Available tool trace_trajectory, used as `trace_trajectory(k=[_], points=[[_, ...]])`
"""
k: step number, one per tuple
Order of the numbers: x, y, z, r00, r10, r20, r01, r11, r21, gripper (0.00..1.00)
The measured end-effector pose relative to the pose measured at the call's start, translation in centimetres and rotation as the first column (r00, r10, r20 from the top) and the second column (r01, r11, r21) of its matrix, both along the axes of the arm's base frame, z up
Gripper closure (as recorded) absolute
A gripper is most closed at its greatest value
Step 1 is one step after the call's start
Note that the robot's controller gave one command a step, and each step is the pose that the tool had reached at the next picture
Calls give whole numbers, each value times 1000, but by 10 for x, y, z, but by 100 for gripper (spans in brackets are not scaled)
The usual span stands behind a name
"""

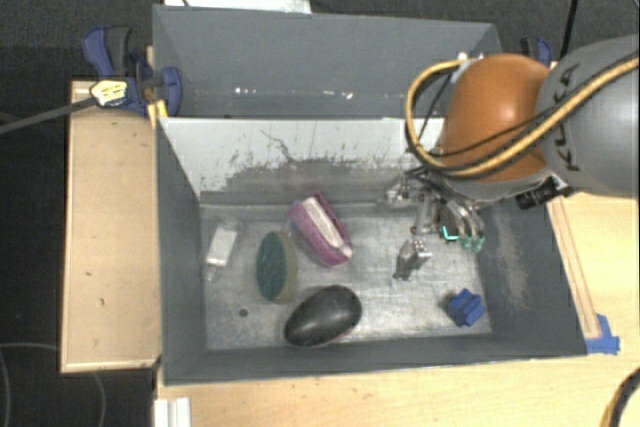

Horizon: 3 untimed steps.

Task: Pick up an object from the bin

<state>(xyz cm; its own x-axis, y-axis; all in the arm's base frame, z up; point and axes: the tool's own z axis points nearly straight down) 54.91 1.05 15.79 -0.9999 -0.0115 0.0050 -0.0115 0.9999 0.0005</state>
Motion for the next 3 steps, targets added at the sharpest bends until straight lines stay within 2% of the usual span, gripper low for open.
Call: trace_trajectory(k=[1, 2, 3], points=[[-67, 84, 4, 989, 150, 3, -150, 989, 3, 0], [-64, 96, -86, 960, 279, 18, -279, 960, -1, 0], [-65, 96, -85, 961, 276, 17, -276, 961, 0, 100]])
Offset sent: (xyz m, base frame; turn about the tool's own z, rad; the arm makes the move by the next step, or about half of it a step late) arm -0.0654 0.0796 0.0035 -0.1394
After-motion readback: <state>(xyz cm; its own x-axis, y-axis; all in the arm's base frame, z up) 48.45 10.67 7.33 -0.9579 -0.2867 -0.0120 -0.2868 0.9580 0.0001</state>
